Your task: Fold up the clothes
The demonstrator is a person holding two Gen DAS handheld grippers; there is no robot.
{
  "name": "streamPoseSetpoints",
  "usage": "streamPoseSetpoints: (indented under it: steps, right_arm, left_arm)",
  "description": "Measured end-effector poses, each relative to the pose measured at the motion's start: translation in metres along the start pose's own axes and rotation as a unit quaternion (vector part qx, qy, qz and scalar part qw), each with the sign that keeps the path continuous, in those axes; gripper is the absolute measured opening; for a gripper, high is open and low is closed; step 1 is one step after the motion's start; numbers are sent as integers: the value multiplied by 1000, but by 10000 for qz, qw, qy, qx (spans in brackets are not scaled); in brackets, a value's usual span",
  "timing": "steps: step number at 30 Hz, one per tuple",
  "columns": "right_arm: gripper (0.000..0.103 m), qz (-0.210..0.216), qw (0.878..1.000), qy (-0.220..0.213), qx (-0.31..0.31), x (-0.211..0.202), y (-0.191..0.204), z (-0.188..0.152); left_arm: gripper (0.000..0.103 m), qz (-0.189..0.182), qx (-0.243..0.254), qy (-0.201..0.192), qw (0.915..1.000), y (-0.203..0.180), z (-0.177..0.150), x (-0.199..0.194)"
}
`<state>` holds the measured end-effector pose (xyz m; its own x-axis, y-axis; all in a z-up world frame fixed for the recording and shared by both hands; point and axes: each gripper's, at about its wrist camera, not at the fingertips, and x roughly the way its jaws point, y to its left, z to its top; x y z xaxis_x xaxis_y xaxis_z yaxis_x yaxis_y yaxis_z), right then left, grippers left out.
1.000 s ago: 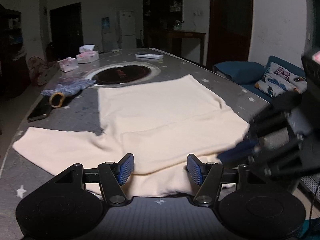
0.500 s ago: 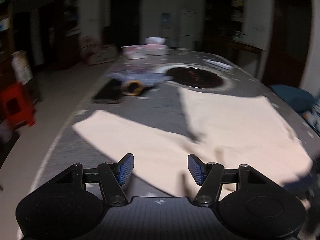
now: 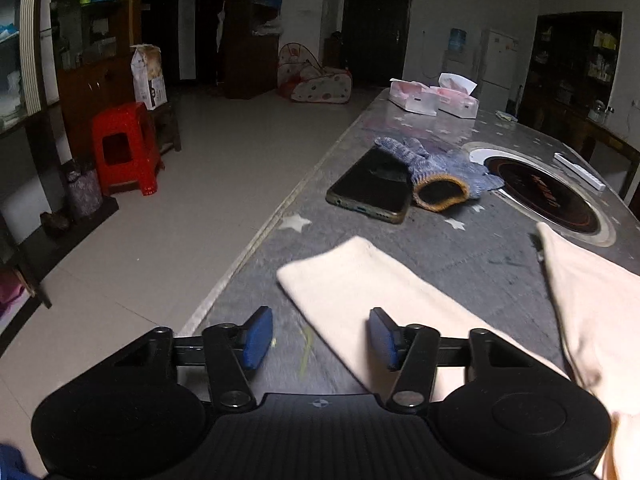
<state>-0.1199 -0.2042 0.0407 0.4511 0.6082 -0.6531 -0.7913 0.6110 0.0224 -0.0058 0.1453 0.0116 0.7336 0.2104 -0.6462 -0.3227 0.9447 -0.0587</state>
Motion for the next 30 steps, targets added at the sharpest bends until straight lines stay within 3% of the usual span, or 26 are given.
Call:
streamPoseSetpoints:
  steps: [3, 5, 7, 14, 20, 25, 30]
  right_arm:
    - [21, -70, 9999, -74, 80, -6, -2, 0]
    - [21, -134, 9997, -115, 156, -9, -3, -2]
    - [21, -194, 9994, -147, 251, -12, -5, -4]
    - [21, -394, 9975, -270, 529, -24, -15, -11]
    - [21, -552, 9953, -429, 669, -33, -22, -13]
    - [21, -687, 9932, -528, 777, -41, -28, -18]
    - [21, -871, 9890, -615, 1027, -52, -37, -28]
  left_arm:
    - [37, 53, 17, -66, 10000, 0, 3, 4]
    - [15, -8, -11, -112, 9999, 1, 3, 7]
    - [7, -225, -141, -107, 9996, 4, 5, 8]
    - [5, -761, -205, -506, 9956, -4, 10, -18]
    - [5, -1509, -77, -874, 9846, -30, 17, -65]
    - [5, -2345, 122, -1059, 9663, -66, 15, -110]
    - [5, -3176, 479, -1099, 9406, -111, 1, -144]
